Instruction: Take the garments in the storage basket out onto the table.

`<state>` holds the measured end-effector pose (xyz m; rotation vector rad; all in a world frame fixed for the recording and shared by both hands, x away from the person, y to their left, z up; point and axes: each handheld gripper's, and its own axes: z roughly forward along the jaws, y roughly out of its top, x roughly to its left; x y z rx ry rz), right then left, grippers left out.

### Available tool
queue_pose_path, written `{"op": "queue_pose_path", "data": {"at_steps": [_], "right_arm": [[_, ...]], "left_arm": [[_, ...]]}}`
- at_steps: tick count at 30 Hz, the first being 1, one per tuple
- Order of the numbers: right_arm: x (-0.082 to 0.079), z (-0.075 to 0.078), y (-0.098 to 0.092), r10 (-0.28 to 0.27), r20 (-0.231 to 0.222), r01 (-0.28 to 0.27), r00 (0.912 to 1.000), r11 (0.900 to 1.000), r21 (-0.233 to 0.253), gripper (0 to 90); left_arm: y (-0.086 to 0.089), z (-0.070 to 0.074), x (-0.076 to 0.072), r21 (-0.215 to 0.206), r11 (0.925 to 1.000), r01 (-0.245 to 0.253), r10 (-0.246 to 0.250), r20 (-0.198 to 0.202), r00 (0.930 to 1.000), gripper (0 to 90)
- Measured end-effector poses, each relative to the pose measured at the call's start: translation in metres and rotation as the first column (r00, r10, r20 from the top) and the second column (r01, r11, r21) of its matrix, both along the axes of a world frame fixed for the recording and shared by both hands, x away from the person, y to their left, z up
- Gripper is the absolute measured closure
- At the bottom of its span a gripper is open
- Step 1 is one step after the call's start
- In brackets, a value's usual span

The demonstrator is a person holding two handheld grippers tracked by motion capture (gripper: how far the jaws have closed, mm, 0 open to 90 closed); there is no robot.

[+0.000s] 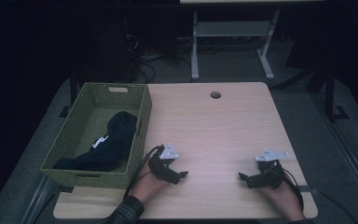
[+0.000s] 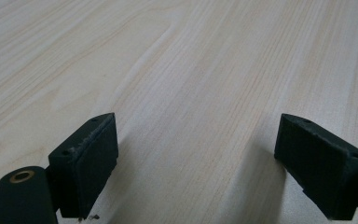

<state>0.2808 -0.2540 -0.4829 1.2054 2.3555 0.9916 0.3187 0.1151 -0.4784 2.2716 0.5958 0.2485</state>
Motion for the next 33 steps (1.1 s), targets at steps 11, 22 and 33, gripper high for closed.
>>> {"op": "queue_pose_path", "data": {"at_steps": [11,22,33], "right_arm": [[0.000,0.000,0.000,-0.002,-0.003,0.002,1.0000,1.000,0.000,2.2],[-0.001,0.000,0.000,-0.005,-0.001,0.005,1.0000,1.000,0.000,2.2],[-0.001,0.000,0.000,-0.004,-0.002,0.004,1.0000,1.000,0.000,2.2]], "left_arm": [[-0.002,0.002,0.002,0.021,0.9998,0.003,-0.003,-0.014,0.9999,13.3],[-0.003,0.009,0.005,0.068,0.9976,-0.014,0.018,-0.055,0.9983,13.4],[-0.003,0.015,0.004,0.071,0.9973,-0.022,0.027,-0.069,0.9972,13.5]]}}
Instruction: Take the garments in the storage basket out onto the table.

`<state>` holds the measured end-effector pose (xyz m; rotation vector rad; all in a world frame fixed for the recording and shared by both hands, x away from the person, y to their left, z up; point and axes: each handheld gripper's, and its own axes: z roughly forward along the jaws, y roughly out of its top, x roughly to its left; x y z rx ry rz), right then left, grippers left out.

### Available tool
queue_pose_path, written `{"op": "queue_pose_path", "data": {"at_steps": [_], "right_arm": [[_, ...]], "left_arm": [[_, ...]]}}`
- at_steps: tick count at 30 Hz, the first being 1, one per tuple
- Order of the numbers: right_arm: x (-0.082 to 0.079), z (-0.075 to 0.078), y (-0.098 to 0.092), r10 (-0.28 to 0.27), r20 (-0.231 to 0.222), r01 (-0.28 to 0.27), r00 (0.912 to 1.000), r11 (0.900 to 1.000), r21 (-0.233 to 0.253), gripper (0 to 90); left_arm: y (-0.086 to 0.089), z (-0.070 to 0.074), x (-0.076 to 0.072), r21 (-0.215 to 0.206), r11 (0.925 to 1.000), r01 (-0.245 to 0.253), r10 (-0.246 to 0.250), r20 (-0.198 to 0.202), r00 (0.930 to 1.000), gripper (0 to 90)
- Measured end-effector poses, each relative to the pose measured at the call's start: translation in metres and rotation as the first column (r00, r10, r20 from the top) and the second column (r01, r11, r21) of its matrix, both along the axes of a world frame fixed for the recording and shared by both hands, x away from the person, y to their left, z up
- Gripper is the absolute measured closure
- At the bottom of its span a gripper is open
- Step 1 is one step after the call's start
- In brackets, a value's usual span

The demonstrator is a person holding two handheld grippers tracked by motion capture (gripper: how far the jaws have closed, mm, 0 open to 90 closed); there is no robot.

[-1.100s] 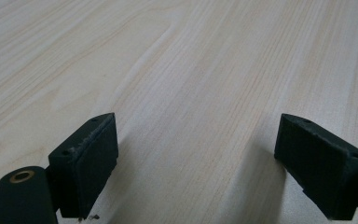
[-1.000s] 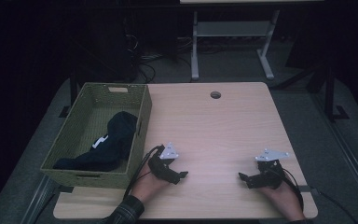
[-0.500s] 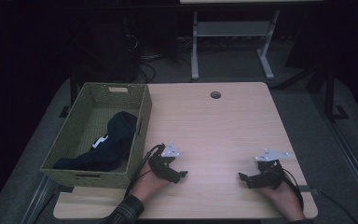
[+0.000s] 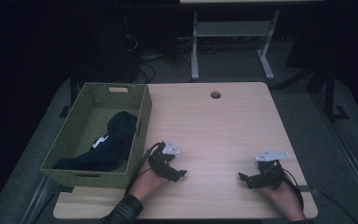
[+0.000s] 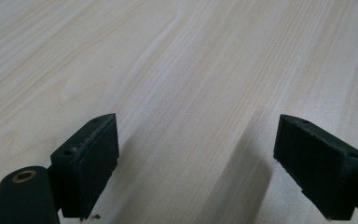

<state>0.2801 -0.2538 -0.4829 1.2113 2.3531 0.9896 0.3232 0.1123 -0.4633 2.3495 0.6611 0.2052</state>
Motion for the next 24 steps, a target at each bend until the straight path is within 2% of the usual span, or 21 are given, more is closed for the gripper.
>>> {"op": "queue_pose_path", "data": {"at_steps": [6,12,19,24], "right_arm": [[0.000,0.000,0.000,0.000,0.000,0.000,1.0000,1.000,0.000,2.2],[0.000,0.000,0.000,0.000,0.000,0.000,1.0000,1.000,0.000,2.2],[0.000,0.000,0.000,0.000,0.000,0.000,1.0000,1.000,0.000,2.2],[0.000,0.000,0.000,0.000,0.000,0.000,1.0000,1.000,0.000,2.1]], "left_arm": [[-0.001,0.003,-0.001,0.009,0.9999,0.006,-0.005,-0.004,1.0000,13.6],[0.001,0.006,0.000,-0.017,0.9999,-0.004,0.004,-0.013,0.9999,13.7],[0.001,0.013,0.000,-0.011,0.9999,0.003,-0.003,-0.005,1.0000,13.7],[0.002,0.021,0.000,-0.028,0.9996,-0.001,0.001,-0.003,1.0000,13.7]]}}
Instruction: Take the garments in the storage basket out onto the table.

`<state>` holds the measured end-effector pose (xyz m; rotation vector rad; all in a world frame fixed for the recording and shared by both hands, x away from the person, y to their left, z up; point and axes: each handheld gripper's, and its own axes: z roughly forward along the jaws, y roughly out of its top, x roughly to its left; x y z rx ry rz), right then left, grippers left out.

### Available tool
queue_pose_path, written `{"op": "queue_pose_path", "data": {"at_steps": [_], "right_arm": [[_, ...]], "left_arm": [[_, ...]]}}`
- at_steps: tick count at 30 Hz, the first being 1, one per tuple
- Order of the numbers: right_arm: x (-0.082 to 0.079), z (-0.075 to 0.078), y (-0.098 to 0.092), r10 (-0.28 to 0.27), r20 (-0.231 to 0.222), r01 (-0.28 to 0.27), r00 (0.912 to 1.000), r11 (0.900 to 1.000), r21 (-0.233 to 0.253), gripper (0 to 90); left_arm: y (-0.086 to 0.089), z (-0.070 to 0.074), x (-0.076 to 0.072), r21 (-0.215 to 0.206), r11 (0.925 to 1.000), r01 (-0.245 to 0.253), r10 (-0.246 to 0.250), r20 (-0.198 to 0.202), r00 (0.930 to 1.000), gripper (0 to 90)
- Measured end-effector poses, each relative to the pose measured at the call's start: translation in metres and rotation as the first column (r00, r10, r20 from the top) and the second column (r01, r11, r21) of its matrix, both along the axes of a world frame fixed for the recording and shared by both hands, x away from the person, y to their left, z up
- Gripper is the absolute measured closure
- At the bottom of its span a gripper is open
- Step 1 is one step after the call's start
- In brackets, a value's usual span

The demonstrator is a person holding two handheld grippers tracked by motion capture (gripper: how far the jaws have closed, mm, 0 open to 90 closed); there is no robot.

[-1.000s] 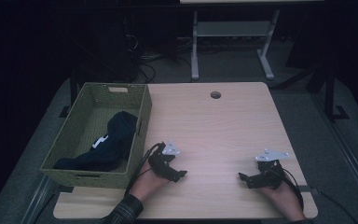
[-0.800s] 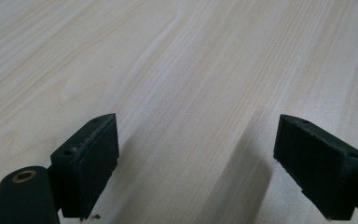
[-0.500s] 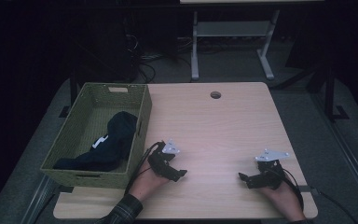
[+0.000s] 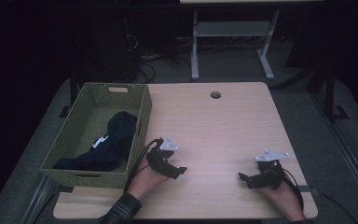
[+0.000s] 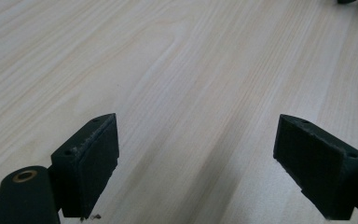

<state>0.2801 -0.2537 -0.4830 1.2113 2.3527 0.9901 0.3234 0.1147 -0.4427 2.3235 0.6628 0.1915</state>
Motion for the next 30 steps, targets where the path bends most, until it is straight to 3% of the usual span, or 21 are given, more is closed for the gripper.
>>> {"op": "queue_pose_path", "data": {"at_steps": [8,15,30], "right_arm": [[0.000,0.000,0.000,0.000,0.000,0.000,1.0000,1.000,0.000,2.2],[0.000,0.000,0.000,0.000,0.000,0.000,1.0000,1.000,0.000,2.2],[0.000,0.000,0.000,0.000,0.000,0.000,1.0000,1.000,0.000,2.1]], "left_arm": [[0.000,0.012,0.000,0.002,1.0000,0.000,0.000,0.017,0.9999,13.7],[0.002,0.020,0.001,-0.031,0.9995,-0.006,0.007,0.021,0.9997,13.7],[0.002,0.031,0.000,-0.027,0.9996,-0.004,0.005,0.037,0.9993,14.0]]}}
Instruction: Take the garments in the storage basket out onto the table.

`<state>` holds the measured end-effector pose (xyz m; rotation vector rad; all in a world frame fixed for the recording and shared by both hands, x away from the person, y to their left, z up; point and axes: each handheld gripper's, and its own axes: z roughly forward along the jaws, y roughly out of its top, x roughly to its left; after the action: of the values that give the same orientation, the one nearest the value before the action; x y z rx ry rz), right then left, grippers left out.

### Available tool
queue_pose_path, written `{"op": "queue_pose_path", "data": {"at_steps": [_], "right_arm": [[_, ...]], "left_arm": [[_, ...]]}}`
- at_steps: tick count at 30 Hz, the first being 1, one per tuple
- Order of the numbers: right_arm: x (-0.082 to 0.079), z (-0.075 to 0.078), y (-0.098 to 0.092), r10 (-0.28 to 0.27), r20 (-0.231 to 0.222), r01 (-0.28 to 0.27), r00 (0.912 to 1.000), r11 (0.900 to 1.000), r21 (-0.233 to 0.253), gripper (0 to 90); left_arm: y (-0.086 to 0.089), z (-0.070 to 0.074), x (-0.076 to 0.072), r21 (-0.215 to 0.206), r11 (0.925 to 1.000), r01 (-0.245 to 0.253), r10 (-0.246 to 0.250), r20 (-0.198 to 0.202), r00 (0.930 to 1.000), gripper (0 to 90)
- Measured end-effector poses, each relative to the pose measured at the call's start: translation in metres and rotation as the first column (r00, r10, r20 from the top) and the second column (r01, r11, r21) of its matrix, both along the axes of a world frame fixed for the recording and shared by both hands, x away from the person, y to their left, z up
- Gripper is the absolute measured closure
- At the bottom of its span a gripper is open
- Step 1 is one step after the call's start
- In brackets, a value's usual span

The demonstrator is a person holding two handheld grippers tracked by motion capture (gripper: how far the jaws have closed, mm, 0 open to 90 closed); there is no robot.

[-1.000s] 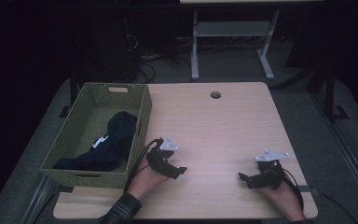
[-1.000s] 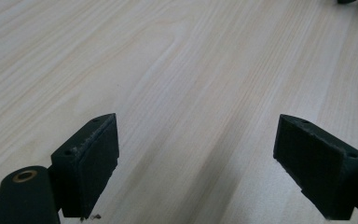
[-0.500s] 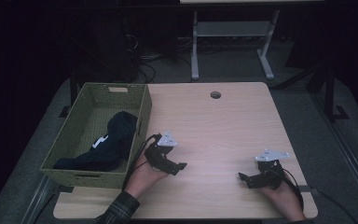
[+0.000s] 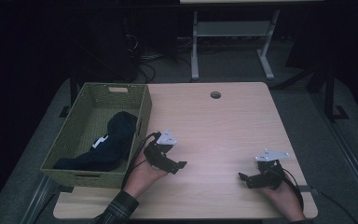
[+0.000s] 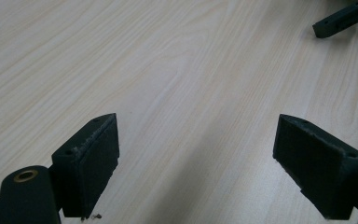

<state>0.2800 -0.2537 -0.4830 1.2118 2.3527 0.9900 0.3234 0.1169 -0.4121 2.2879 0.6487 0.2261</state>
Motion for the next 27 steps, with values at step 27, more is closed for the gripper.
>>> {"op": "queue_pose_path", "data": {"at_steps": [27], "right_arm": [[0.000,0.000,0.000,-0.001,0.000,0.001,1.0000,1.000,0.001,2.1]], "left_arm": [[0.000,0.020,0.013,-0.059,0.9979,0.028,-0.027,0.003,0.9996,14.6]]}}
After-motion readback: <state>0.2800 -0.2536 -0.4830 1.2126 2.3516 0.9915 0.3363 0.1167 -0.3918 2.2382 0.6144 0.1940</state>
